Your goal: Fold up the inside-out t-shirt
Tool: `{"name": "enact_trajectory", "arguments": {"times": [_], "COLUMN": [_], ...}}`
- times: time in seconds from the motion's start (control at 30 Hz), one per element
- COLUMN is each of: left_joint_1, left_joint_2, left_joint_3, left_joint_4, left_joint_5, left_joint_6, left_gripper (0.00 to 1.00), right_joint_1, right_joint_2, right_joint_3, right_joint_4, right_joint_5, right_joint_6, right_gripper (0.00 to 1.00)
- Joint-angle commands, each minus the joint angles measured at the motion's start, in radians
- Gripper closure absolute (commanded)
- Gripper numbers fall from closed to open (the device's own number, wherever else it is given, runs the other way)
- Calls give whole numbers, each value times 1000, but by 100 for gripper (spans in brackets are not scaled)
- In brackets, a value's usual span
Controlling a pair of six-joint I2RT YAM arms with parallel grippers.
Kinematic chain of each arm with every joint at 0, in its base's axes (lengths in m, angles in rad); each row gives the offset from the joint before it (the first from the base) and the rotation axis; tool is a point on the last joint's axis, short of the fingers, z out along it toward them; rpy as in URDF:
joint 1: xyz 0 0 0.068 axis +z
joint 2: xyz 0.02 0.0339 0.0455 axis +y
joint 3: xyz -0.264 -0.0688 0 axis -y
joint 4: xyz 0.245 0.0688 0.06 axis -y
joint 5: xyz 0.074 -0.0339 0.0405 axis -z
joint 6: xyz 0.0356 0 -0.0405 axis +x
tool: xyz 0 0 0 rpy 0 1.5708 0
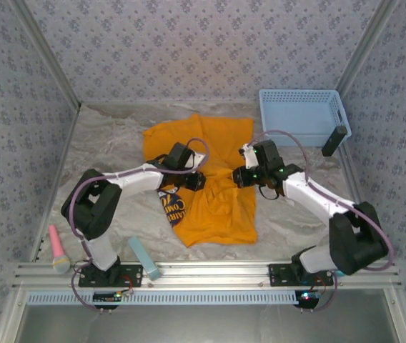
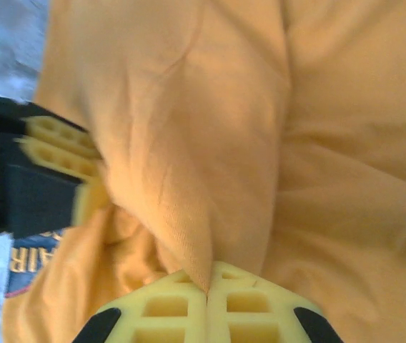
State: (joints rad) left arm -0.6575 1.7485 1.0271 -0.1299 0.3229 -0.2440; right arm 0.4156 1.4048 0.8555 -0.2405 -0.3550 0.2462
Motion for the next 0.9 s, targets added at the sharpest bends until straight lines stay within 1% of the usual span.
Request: {"name": "enact_trajectory", "arguments": {"times": [0.0,0.07,0.17,0.3,0.43,0.5,0.57,0.63,0.7,0.8,0.83,0.87], "left_joint_1": [0,13,38,35,35,37,47,60,70,80,85,91], "left_joint_2": [-84,-122,-165,-209,-252,-281,-306,-327,-342,-353,-351,-347], "left_joint_3": [-65,-98,-129,-182,-190,-204,-218,-229,-237,-255,-260,-262], "left_joint_4": [24,-4,-23,80,78,91,110,122,123,135,139,142], "left_joint_5": [99,128,227,321,363,376,400,418,428,436,434,435], "left_joint_6": [138,182,167,78,39,24,6,-16,-25,-22,-22,-28], "left_gripper": [93,96,99,99,100,100,100,100,100,100,100,100], "right_joint_1": [-34,-45,-43,18,91,136,195,260,301,321,325,331], "right_joint_2": [43,62,97,88,-8,-66,-119,-152,-149,-78,-43,3], "right_joint_3": [44,38,44,61,47,44,32,15,3,-20,-29,-29], "right_joint_4": [-56,-40,-33,-49,-81,-108,-110,-95,-69,21,66,98], "right_joint_5": [-62,-16,93,172,274,349,393,382,310,193,164,164], "right_joint_6": [-71,-79,-59,-91,-89,-82,-90,-112,-113,-97,-91,-83], "right_gripper": [93,90,72,67,58,56,56,58,60,62,62,62]}}
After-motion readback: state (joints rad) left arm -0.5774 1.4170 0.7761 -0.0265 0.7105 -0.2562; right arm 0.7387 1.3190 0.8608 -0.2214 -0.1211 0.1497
